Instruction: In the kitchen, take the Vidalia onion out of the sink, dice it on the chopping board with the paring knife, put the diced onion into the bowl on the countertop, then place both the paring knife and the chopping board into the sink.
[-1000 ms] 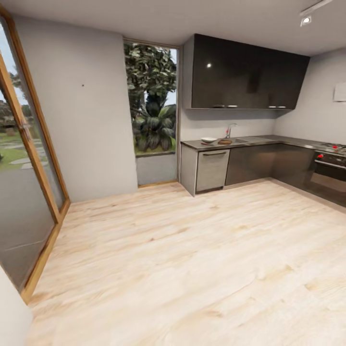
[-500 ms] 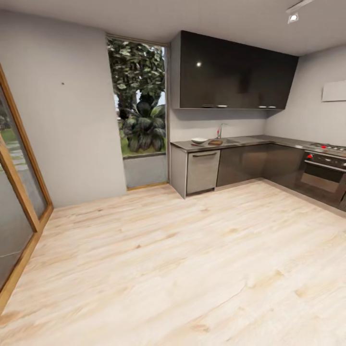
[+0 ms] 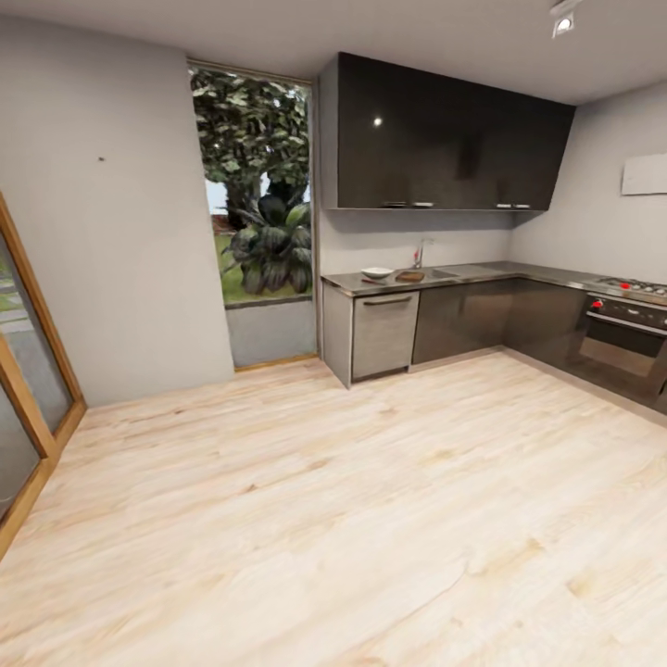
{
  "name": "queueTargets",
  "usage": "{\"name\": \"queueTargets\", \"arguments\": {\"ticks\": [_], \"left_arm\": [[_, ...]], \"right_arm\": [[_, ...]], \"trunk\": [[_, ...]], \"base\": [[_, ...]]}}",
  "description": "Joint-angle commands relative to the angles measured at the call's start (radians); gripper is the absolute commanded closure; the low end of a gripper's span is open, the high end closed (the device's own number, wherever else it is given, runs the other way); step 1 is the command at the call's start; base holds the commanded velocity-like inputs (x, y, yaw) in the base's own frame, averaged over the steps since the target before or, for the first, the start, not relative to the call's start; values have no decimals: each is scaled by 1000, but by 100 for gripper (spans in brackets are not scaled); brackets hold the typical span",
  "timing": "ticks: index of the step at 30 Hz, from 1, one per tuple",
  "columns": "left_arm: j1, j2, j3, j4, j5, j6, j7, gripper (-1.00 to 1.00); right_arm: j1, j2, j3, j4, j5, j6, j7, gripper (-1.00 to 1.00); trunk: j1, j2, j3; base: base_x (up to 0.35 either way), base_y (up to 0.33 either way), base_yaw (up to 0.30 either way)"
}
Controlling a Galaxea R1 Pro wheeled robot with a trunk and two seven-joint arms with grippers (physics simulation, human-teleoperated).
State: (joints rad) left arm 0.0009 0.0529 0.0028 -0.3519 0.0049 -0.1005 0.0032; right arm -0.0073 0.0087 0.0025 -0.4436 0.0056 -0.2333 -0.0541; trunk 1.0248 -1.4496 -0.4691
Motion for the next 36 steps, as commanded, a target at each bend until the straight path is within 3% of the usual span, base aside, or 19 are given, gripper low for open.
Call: {"name": "queueTargets", "arguments": {"ticks": [1,8,11,22,28,30,36], "left_arm": [[1,0,0,-13,0,-19,-1,-100],[1,-8,-4,-19,2,-134,0,-100],[1,-7,-6,9,2,-146,-1,-100],[1,-8,-3,10,-4,-150,-4,-100],[1,-9,-4,13,1,-220,-2,-100],[1,-10,-5,23,2,-251,-3,-100],[1,-9,-5,52,1,-275,-3,-100]], "right_arm": [[0,0,0,-38,0,-8,-9,-100],[0,1,-1,-52,-1,-40,-8,-100],[0,0,-1,-41,-1,-79,-7,-100],[0,1,-1,-45,1,-86,-10,-100],[0,0,-4,-46,1,-99,-12,-100],[0,1,-4,-39,0,-138,-12,-100],[0,2,-4,-36,-1,-169,-12,-100]], "trunk": [[0,0,-1],[0,0,-1],[0,0,-1],[0,0,-1],[0,0,-1],[0,0,-1],[0,0,-1]], "base": [[34,-21,0],[9,-6,0],[0,0,0],[0,0,0],[0,0,0],[0,0,0],[122,0,0]]}}
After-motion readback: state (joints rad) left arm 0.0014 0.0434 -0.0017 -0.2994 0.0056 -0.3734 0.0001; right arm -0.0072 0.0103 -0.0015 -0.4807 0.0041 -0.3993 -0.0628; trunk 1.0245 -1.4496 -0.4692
